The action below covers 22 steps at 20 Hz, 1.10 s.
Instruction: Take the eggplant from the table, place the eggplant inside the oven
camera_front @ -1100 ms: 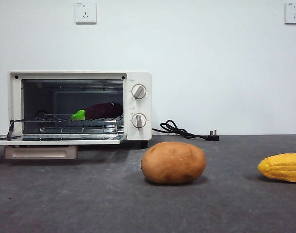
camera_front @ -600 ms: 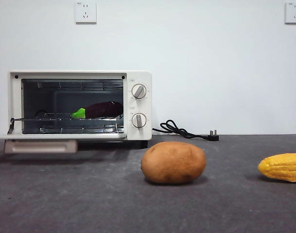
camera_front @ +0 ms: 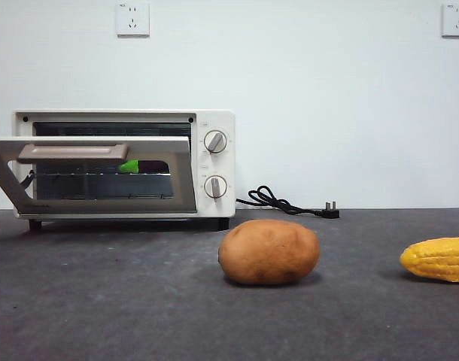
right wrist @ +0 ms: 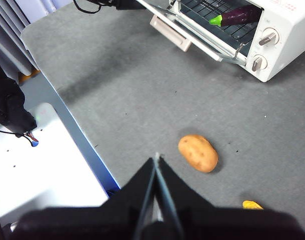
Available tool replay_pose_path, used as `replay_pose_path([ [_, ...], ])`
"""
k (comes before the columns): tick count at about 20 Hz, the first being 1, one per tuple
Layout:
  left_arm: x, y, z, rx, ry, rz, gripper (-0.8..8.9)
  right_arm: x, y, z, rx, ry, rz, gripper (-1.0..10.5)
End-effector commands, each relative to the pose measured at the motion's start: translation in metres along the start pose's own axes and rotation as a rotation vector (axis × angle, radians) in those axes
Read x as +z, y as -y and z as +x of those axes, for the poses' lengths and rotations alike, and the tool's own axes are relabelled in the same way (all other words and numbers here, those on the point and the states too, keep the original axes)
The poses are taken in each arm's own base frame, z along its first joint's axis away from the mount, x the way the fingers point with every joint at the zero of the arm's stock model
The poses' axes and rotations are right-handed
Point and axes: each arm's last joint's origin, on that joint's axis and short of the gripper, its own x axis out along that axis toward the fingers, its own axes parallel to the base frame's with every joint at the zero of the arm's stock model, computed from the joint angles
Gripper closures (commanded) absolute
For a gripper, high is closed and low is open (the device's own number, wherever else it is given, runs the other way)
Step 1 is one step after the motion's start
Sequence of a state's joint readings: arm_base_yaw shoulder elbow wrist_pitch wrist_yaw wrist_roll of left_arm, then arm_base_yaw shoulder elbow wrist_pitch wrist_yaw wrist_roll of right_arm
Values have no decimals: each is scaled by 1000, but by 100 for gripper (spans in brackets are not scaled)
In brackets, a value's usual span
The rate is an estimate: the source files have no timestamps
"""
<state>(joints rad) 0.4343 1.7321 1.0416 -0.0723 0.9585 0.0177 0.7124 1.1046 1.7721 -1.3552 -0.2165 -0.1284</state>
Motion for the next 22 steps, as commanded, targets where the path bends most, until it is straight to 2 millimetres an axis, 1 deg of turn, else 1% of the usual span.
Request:
replay_pose_path([
  [1, 8, 12, 6, -47, 29, 37, 820, -3, 0, 1, 5, -26, -3, 958],
  [9, 23, 22, 17, 25, 124, 142, 820, -3, 0, 1, 5, -26, -2, 958],
  [17, 40, 32, 25, 178, 230, 240, 820, -3, 0, 1, 5, -26, 1, 958],
  [22, 49, 39, 26, 176, 232, 245, 820, -3, 0, 1, 5, -26, 1, 958],
])
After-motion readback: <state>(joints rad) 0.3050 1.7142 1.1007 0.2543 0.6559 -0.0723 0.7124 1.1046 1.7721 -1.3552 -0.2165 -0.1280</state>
